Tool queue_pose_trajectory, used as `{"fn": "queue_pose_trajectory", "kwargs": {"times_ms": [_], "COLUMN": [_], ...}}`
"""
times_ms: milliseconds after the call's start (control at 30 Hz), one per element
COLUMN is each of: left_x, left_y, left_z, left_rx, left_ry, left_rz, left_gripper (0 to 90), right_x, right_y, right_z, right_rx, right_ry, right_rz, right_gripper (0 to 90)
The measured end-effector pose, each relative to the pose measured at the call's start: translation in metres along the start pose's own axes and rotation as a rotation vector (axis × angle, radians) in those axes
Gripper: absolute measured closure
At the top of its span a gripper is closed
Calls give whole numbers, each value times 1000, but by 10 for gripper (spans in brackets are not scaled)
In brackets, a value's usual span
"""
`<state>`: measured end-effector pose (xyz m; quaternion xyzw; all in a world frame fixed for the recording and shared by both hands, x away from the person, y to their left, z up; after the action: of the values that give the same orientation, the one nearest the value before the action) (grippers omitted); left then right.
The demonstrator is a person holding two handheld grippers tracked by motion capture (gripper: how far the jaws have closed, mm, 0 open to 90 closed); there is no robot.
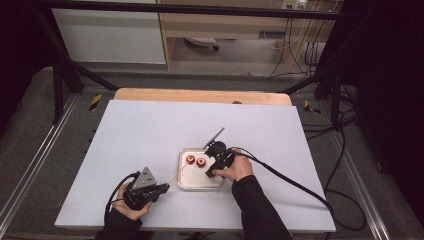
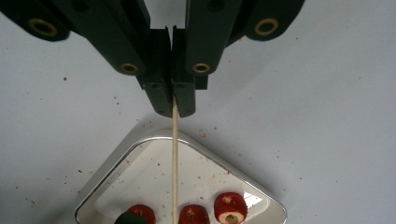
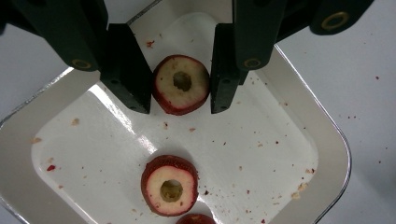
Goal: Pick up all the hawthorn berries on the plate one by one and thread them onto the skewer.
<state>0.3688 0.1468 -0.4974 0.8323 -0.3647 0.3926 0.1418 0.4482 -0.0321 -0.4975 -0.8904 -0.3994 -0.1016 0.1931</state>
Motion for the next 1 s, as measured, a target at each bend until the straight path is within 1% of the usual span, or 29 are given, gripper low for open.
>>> {"fn": "queue_pose_trajectory", "kwargs": {"times_ms": [133,167,300,333,367,433,467,567,667,700,733,800,833,867,967,1000], "left_x": [0,0,1,1,1,2,2,2,4,4,4,5,5,5,6,6], "left_y": [0,0,0,1,1,1,1,1,2,2,3,3,4,4,5,5], "left_z": [0,0,-1,-1,-2,-2,-2,-3,-4,-4,-4,-4,-4,-4,-5,-5], "left_rx": [1,1,4,4,7,8,8,10,12,13,13,13,14,15,18,20], "left_ry": [2,3,8,11,13,17,18,24,35,37,40,45,47,49,55,59], "left_rz": [0,0,0,0,-1,-2,-1,0,-1,-1,-3,-3,-4,-6,-13,-17], "left_gripper": [880,880,881,881,881,881,881,881,881,881,881,881,881,881,881,881], "right_x": [0,1,5,5,6,8,10,14,15,14,14,14,14,14,12,12], "right_y": [1,0,-5,-5,-6,-11,-13,-24,-31,-33,-33,-34,-35,-35,-34,-34], "right_z": [0,-1,-9,-9,-11,-16,-19,-24,-26,-27,-27,-28,-29,-29,-28,-28], "right_rx": [1,1,24,24,27,36,42,105,138,151,151,171,196,206,227,227], "right_ry": [2,11,83,83,103,157,193,319,413,473,473,543,616,650,730,730], "right_rz": [10,9,16,16,15,26,21,46,46,55,55,79,100,111,143,143], "right_gripper": [600,601,602,602,602,602,602,603,603,603,603,603,603,603,603,603]}}
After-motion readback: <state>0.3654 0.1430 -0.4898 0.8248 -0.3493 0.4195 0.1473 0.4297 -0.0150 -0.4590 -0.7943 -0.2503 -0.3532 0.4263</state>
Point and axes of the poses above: each handheld gripper's, and its own axes: z roughly forward along the jaws, x roughly out of its top, y roughly to its right, the point moved 9 cm from there along z, roughly forward along the jaws, and after that the axes turned 6 degrees about x, right-handed, at the moved point
